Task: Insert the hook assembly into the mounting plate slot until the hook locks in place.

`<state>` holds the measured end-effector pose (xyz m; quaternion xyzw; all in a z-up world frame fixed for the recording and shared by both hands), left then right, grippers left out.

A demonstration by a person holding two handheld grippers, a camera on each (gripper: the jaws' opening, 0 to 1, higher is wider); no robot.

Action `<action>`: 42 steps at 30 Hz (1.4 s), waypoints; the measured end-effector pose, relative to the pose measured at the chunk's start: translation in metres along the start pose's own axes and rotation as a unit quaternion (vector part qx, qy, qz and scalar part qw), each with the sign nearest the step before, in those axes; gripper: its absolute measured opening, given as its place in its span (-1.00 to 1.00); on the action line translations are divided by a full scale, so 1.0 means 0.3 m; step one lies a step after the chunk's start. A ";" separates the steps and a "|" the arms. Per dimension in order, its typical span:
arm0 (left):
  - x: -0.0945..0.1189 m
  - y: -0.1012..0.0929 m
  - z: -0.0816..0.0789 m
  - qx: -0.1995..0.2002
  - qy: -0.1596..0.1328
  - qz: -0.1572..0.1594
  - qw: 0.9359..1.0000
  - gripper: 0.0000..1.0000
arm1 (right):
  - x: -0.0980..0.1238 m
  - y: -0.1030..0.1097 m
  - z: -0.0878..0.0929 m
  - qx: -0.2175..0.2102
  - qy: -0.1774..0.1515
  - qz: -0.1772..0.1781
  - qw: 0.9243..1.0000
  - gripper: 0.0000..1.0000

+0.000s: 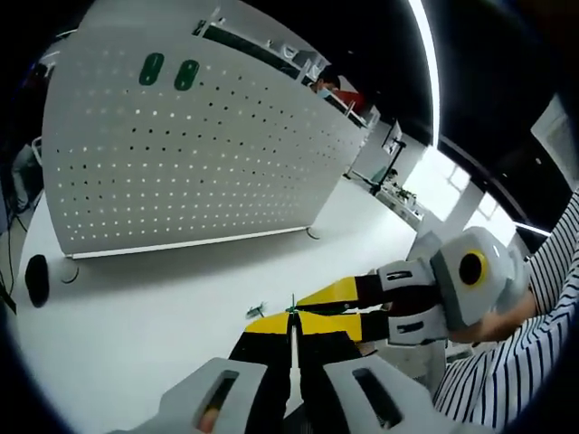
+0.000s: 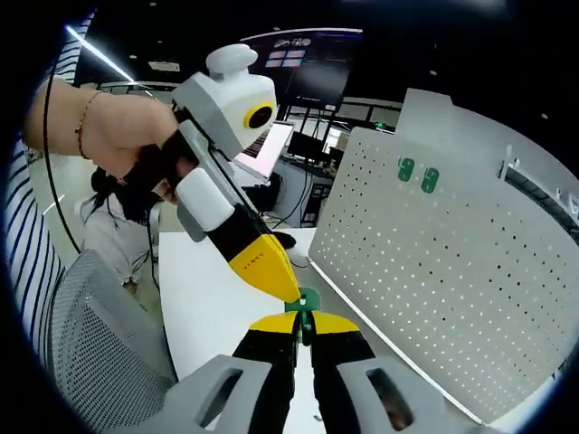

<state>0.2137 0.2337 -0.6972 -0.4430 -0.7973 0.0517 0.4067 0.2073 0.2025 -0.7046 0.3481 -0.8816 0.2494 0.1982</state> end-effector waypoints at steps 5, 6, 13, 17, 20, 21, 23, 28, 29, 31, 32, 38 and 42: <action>0.009 -0.001 -0.001 0.001 -0.003 0.003 1.000 -0.98 | 0.003 0.002 -0.007 -0.006 -0.004 -0.003 1.000 -0.96; 0.011 -0.001 -0.001 0.002 -0.004 0.003 1.000 -0.98 | 0.003 0.003 -0.009 -0.006 -0.006 -0.003 1.000 -0.96; 0.029 0.001 -0.002 0.019 -0.019 0.017 0.999 -0.98 | 0.008 -0.001 -0.024 -0.049 -0.012 -0.014 0.999 -0.97; 0.041 0.002 -0.005 0.024 -0.032 0.027 0.999 -0.98 | 0.009 0.003 -0.033 -0.094 -0.016 -0.034 0.995 -0.98; 0.045 0.006 -0.001 0.029 -0.037 0.033 0.998 -0.98 | 0.005 0.004 -0.036 -0.108 -0.013 -0.044 0.993 -0.99; 0.046 0.008 0.001 0.031 -0.038 0.034 0.998 -0.98 | 0.003 0.009 -0.036 -0.108 -0.011 -0.047 0.993 -0.99; 0.047 0.009 0.003 0.031 -0.039 0.033 0.998 -0.97 | -0.002 0.014 -0.037 -0.110 -0.008 -0.052 0.993 -0.99; 0.041 0.014 0.005 0.005 -0.030 0.014 0.999 -0.96 | -0.015 0.019 -0.030 -0.146 0.002 -0.069 0.987 -0.99; 0.039 0.015 0.004 0.003 -0.028 0.013 1.000 -0.96 | -0.016 0.017 -0.028 -0.152 0.003 -0.070 0.986 -0.99; 0.035 0.019 0.002 -0.002 -0.026 0.009 1.000 -0.94 | -0.018 0.014 -0.025 -0.165 0.006 -0.072 0.984 -0.99; 0.034 0.026 0.000 -0.006 -0.026 0.002 1.000 -0.91 | -0.019 0.010 -0.024 -0.170 0.007 -0.071 0.983 -0.99; 0.035 0.066 -0.002 -0.027 -0.031 -0.028 0.999 -0.57 | -0.018 -0.020 -0.015 -0.211 0.010 -0.065 0.975 -0.99; 0.030 0.090 0.023 -0.024 -0.031 -0.045 0.998 -0.33 | -0.020 -0.044 -0.015 -0.243 0.003 -0.059 0.968 -0.99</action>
Point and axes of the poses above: the point that each gripper's makers call its tool centre point, and the gripper's own axes: x roughly backward along the fingers, y roughly to its left, z roughly out of its underside, the point moved 2 cm from there along x, roughly backward along the fingers, and after that the axes turned 11 degrees about y, right-handed, at the moved point
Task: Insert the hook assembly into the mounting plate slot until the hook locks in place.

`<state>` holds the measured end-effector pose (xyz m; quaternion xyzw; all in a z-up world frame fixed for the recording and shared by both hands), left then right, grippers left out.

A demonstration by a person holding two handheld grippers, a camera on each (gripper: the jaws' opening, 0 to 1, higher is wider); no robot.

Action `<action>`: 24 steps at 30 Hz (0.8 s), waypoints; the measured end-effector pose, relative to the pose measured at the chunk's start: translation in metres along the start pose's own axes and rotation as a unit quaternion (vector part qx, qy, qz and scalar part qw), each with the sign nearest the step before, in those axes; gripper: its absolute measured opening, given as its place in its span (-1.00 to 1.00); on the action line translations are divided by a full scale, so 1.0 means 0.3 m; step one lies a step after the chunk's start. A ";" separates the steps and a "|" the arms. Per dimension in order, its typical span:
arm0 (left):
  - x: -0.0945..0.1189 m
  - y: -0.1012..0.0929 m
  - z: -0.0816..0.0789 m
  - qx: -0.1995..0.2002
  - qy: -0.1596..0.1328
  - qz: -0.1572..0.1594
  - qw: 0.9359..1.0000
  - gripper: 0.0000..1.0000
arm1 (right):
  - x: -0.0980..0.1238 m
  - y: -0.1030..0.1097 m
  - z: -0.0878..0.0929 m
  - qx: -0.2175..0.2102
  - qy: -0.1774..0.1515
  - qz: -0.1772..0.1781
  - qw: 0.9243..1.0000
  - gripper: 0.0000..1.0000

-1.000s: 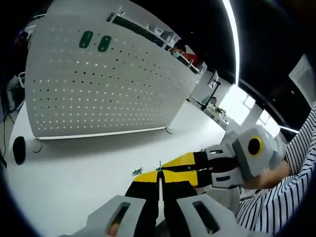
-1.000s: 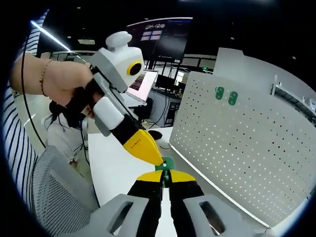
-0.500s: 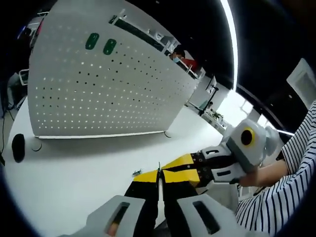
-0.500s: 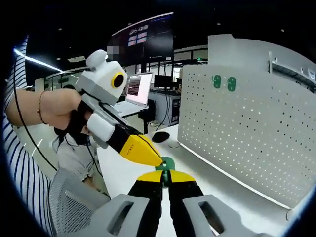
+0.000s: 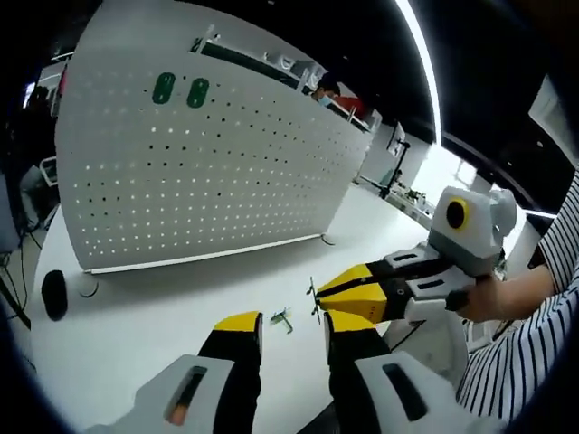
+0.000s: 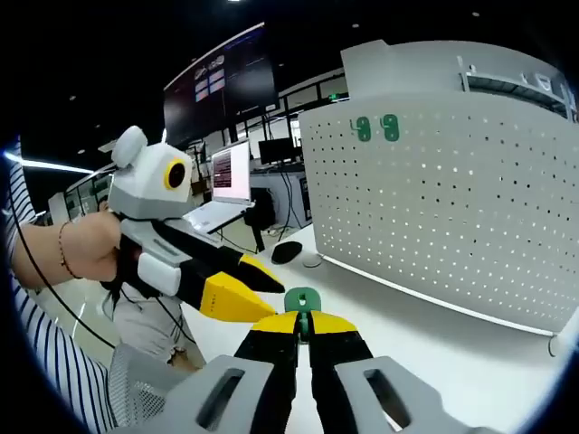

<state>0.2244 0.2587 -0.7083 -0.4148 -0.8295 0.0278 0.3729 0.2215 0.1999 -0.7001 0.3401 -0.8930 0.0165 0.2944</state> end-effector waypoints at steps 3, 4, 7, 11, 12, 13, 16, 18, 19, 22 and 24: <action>-0.002 0.008 0.018 0.009 -0.005 -0.005 1.000 -0.18 | -0.001 -0.015 -0.013 -0.009 -0.008 0.013 1.000 -0.99; -0.003 0.009 0.023 0.012 -0.007 -0.006 1.000 -0.13 | -0.001 -0.018 -0.016 -0.009 -0.010 0.017 1.000 -0.99; -0.012 0.017 0.049 0.016 -0.013 -0.017 1.000 0.06 | -0.005 -0.029 -0.034 -0.017 -0.024 0.029 0.999 -0.99; -0.032 0.024 0.094 0.022 -0.008 -0.023 0.999 0.31 | -0.006 -0.052 -0.069 -0.024 -0.053 0.059 0.997 -0.99; -0.034 0.021 0.102 0.026 -0.010 -0.022 0.999 0.34 | -0.006 -0.059 -0.079 -0.025 -0.062 0.067 0.995 -0.99; -0.036 0.019 0.114 0.032 -0.011 -0.020 0.999 0.36 | -0.007 -0.062 -0.090 -0.028 -0.070 0.073 0.994 -0.98; -0.039 0.016 0.138 0.042 -0.023 -0.020 0.999 0.48 | -0.008 -0.071 -0.122 -0.009 -0.087 0.094 0.992 -0.98; -0.042 0.012 0.149 0.050 -0.033 -0.020 0.998 0.61 | -0.014 -0.069 -0.145 -0.008 -0.099 0.104 0.990 -0.99; -0.043 0.011 0.156 0.052 -0.034 -0.021 0.998 0.66 | -0.014 -0.074 -0.157 -0.010 -0.107 0.109 0.988 -0.98; -0.049 0.012 0.192 0.024 -0.021 -0.042 0.999 0.69 | -0.013 -0.090 -0.194 -0.001 -0.131 0.135 0.982 -0.98; -0.053 0.003 0.208 0.019 -0.022 -0.044 0.999 0.73 | -0.017 -0.093 -0.212 0.001 -0.141 0.143 0.980 -0.98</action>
Point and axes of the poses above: the point that each gripper's makers call its tool centre point, and the gripper's own axes: x roughly backward along the fingers, y roughly to its left, z roughly out of its underside, the point moved 2 cm from there along x, roughly backward along the fingers, and after that the axes turned 11 degrees about y, right-handed, at the moved point
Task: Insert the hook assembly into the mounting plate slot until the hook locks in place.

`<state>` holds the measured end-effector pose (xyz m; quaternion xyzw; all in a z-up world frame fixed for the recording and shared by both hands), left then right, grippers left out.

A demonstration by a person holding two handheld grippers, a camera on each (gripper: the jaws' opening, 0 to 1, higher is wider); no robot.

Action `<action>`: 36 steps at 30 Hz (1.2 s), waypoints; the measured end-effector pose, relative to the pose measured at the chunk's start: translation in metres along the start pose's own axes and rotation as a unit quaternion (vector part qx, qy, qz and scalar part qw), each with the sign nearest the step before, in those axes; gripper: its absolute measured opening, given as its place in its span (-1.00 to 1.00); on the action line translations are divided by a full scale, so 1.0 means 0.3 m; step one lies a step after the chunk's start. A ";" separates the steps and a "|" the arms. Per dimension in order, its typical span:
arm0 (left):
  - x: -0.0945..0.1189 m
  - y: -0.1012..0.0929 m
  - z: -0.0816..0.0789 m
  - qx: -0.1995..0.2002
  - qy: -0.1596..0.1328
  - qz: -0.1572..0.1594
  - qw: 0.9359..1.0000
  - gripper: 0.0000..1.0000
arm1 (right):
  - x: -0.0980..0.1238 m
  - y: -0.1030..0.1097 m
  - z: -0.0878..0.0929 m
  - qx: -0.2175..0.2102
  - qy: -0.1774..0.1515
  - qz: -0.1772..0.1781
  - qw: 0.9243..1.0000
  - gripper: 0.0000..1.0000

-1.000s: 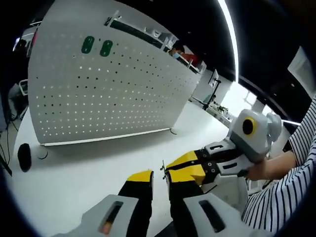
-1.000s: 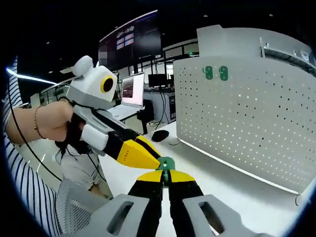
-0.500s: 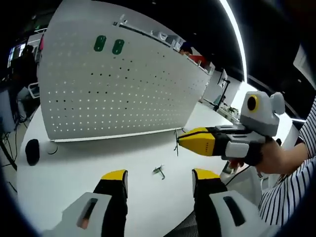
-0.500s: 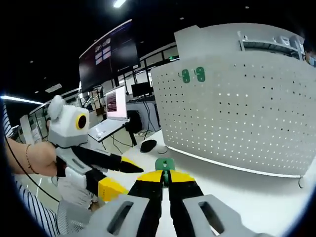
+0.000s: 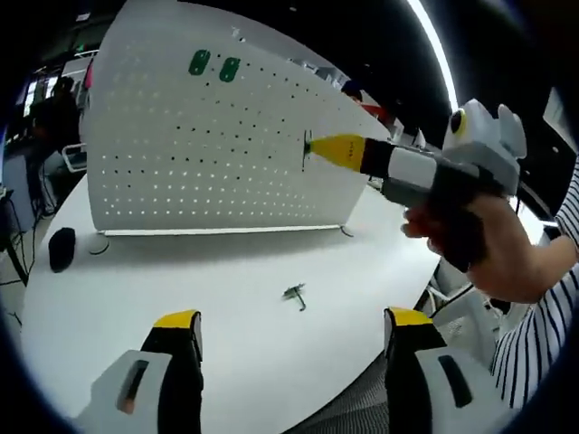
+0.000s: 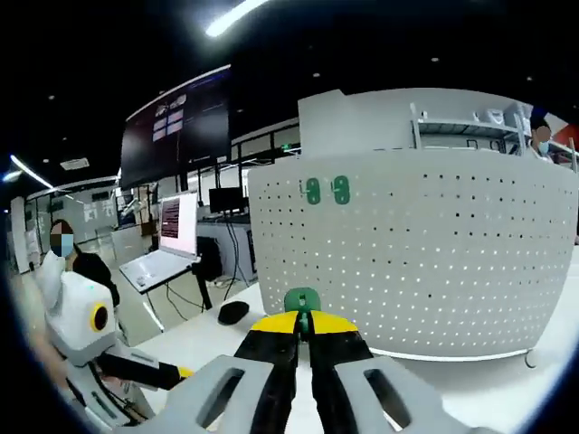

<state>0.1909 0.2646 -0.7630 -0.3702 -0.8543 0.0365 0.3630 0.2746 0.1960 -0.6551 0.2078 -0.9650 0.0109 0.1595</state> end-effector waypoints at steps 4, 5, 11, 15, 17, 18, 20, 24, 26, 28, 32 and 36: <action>-0.009 0.002 0.029 0.012 -0.006 -0.002 1.000 0.84 | -0.035 0.003 -0.024 -0.003 -0.006 0.001 1.000 -0.98; -0.012 0.002 0.034 0.014 -0.008 -0.002 1.000 0.87 | -0.046 0.004 -0.022 -0.004 0.000 -0.001 1.000 -0.98; -0.017 0.015 0.011 -0.019 -0.026 -0.024 0.999 0.92 | -0.068 -0.024 -0.077 -0.005 -0.025 0.021 0.999 -0.98; -0.015 0.036 0.009 -0.027 -0.038 -0.043 0.998 0.94 | -0.085 -0.051 -0.118 -0.007 -0.040 0.038 0.998 -0.98; -0.014 0.040 0.000 -0.029 -0.048 -0.047 0.997 0.94 | -0.090 -0.064 -0.135 -0.006 -0.048 0.047 0.998 -0.98; -0.014 0.043 -0.001 -0.034 -0.051 -0.052 0.997 0.94 | -0.093 -0.070 -0.142 -0.007 -0.051 0.050 0.997 -0.98; -0.017 0.048 0.000 -0.053 -0.047 -0.068 0.995 0.93 | -0.101 -0.083 -0.158 -0.008 -0.057 0.059 0.997 -0.98; -0.020 0.031 -0.003 -0.073 -0.050 -0.066 0.994 0.92 | -0.119 -0.110 -0.185 -0.015 -0.067 0.075 0.995 -0.98; -0.026 0.044 0.005 -0.073 -0.039 -0.074 0.994 0.93 | -0.128 -0.118 -0.195 -0.016 -0.070 0.082 0.994 -0.98; -0.028 0.051 0.011 -0.067 -0.033 -0.072 0.995 0.95 | -0.141 -0.128 -0.194 -0.018 -0.072 0.090 0.993 -0.98; -0.010 0.053 -0.004 -0.055 -0.054 -0.068 0.995 0.97 | -0.163 -0.148 -0.202 -0.027 -0.076 0.105 0.991 -0.98; -0.023 0.042 0.003 -0.063 -0.044 -0.063 0.995 0.97 | -0.176 -0.179 -0.227 -0.031 -0.084 0.120 0.989 -0.98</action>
Point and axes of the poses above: the point that each gripper's makers call its tool centre point, and the gripper's own axes: x roughly backward along the fingers, y roughly to its left, z roughly out of its underside, the point moved 2 cm from there along x, roughly backward along the fingers, and after that the axes turned 11 degrees about y, right-handed, at the moved point
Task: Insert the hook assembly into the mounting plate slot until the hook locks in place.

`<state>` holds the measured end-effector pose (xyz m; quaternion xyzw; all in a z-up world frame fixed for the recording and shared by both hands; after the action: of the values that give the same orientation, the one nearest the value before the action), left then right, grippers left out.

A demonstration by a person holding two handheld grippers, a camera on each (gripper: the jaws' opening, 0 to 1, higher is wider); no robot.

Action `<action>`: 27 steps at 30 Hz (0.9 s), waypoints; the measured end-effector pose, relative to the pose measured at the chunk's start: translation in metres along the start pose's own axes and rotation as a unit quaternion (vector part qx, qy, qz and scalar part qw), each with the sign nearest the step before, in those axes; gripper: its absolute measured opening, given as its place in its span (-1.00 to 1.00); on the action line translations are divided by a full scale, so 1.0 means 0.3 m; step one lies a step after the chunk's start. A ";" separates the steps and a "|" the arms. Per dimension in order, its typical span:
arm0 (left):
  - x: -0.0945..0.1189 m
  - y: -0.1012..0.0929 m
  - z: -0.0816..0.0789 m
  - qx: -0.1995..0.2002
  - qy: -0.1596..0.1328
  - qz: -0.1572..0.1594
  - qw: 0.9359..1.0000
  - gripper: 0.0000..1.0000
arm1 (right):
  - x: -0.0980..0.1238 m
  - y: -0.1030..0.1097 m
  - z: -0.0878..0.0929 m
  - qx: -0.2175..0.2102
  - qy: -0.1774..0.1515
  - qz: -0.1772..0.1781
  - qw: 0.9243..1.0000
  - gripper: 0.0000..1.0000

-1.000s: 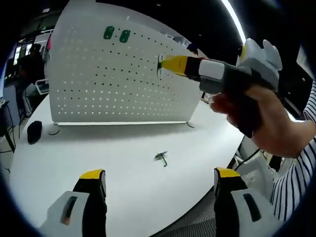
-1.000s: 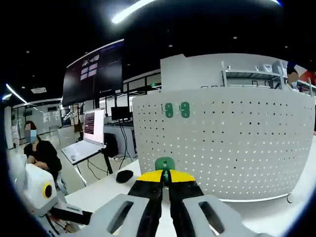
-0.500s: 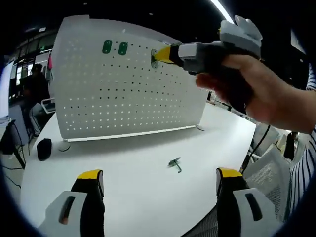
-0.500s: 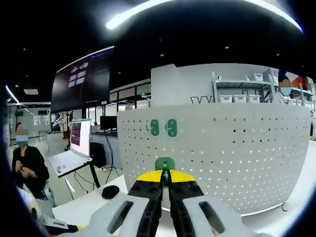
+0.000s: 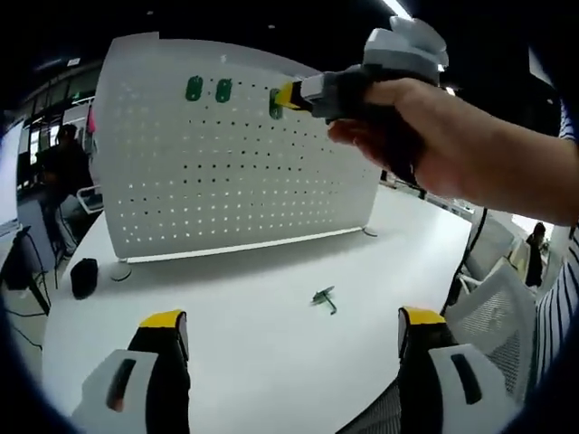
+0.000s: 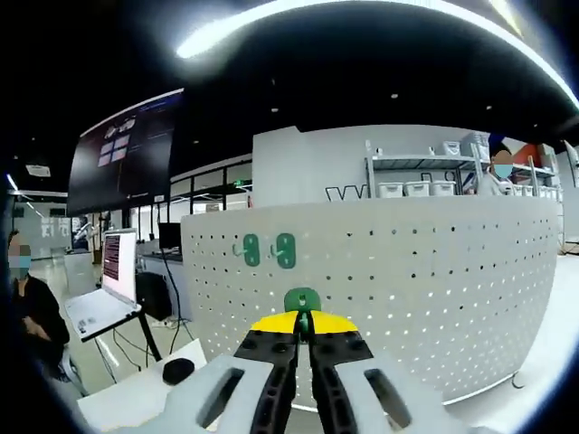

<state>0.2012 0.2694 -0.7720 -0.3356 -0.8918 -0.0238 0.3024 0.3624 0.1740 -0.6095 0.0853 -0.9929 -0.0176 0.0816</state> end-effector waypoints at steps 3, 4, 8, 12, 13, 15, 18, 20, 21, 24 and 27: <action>-0.005 -0.019 0.003 -0.022 0.007 0.003 1.000 0.96 | -0.023 -0.018 -0.016 -0.006 -0.004 0.009 1.000 -0.98; -0.005 -0.020 0.003 -0.023 0.006 0.004 1.000 0.95 | -0.030 -0.022 -0.020 -0.007 -0.005 0.011 1.000 -0.98; -0.006 -0.011 0.009 -0.016 0.009 0.004 1.000 0.92 | -0.063 -0.033 -0.043 -0.014 -0.012 0.021 1.000 -0.98; -0.017 -0.021 0.022 -0.016 0.020 0.010 1.000 0.92 | -0.107 -0.028 -0.071 -0.021 -0.022 0.026 0.999 -0.98; -0.019 -0.026 0.025 -0.019 0.023 0.011 0.999 0.92 | -0.117 -0.027 -0.077 -0.021 -0.024 0.027 0.999 -0.98; -0.020 -0.031 0.028 -0.027 0.026 0.012 0.999 0.92 | -0.138 -0.031 -0.093 -0.026 -0.029 0.033 0.999 -0.98; -0.019 -0.028 0.029 -0.025 0.026 0.012 0.999 0.91 | -0.167 -0.033 -0.102 -0.030 -0.033 0.038 0.998 -0.98; -0.022 -0.027 0.034 -0.021 0.029 0.015 0.999 0.92 | -0.187 -0.035 -0.100 -0.029 -0.031 0.041 0.998 -0.98; -0.021 -0.028 0.034 -0.021 0.029 0.015 0.999 0.92 | -0.195 -0.036 -0.100 -0.029 -0.031 0.043 0.998 -0.98; -0.019 -0.027 0.032 -0.024 0.027 0.013 0.999 0.92 | -0.208 -0.044 -0.111 -0.029 -0.036 0.051 0.998 -0.98; -0.018 -0.022 0.033 -0.021 0.026 0.011 0.999 0.92 | -0.218 -0.050 -0.121 -0.029 -0.040 0.057 0.997 -0.98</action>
<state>0.1952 0.2637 -0.7819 -0.3510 -0.8792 -0.0483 0.3185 0.4343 0.1696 -0.5849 0.0251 -0.9976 -0.0450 0.0454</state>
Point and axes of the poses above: the point that each gripper's makers call its tool centre point, and the gripper's own axes: x roughly backward along the fingers, y roughly to its left, z roughly out of its underside, the point moved 2 cm from there along x, roughly backward along the fingers, and after that the axes turned 11 degrees about y, right-handed, at the moved point
